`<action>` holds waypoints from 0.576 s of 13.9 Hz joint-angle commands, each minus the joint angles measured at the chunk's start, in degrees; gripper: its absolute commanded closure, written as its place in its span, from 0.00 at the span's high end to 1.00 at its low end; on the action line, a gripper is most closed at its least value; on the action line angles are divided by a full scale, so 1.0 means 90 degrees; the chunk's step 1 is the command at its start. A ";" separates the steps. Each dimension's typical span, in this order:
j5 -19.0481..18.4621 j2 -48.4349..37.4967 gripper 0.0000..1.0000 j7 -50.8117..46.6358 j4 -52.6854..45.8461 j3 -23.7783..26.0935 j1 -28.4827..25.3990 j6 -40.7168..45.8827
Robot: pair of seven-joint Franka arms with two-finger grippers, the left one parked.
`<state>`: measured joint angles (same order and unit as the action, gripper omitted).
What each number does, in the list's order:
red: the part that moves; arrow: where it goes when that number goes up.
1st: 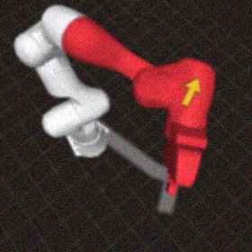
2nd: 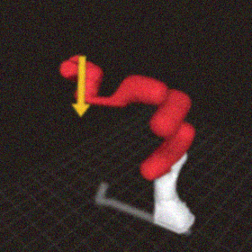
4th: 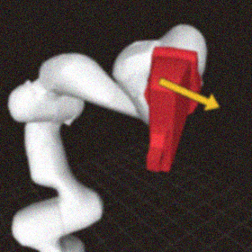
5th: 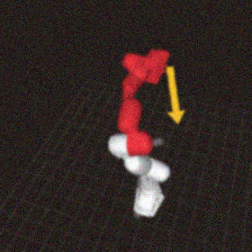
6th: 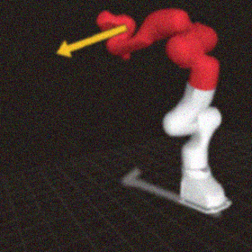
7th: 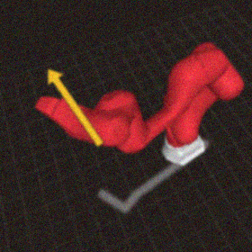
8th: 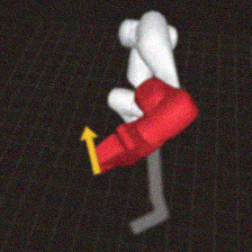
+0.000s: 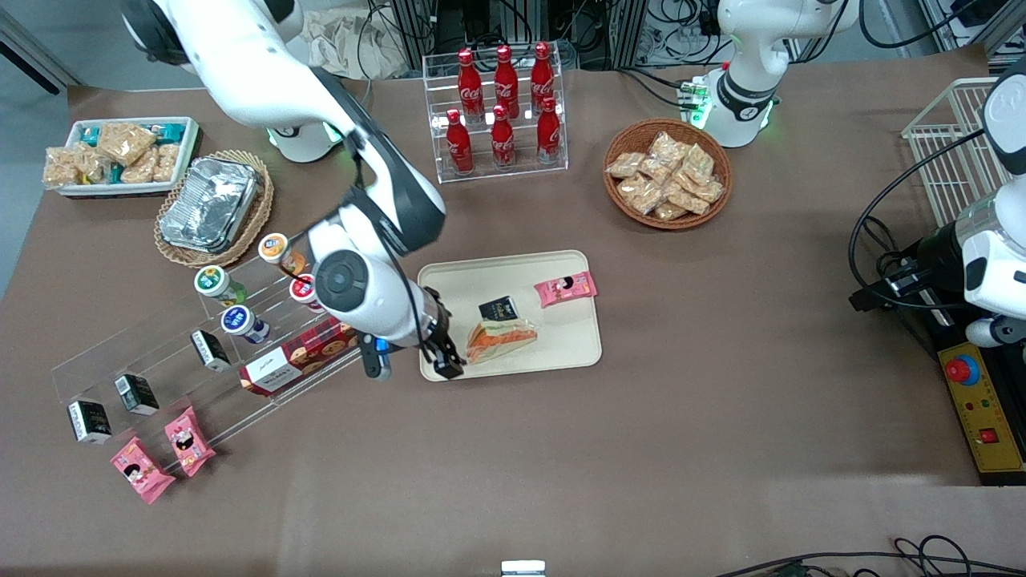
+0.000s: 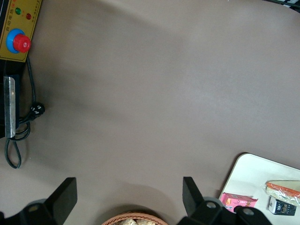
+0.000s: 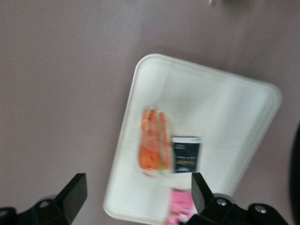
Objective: Place sandwich on tray
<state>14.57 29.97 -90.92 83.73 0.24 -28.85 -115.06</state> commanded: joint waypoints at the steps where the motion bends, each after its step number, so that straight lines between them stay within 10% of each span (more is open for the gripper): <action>1: 0.0100 -0.0642 0.99 0.1571 0.0208 0.0002 0.0381 0.0799; 8: -0.0924 -0.2301 0.99 0.4805 0.1747 -0.0008 0.0831 0.0423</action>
<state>8.95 16.12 -54.14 90.02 -0.09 -21.93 -106.64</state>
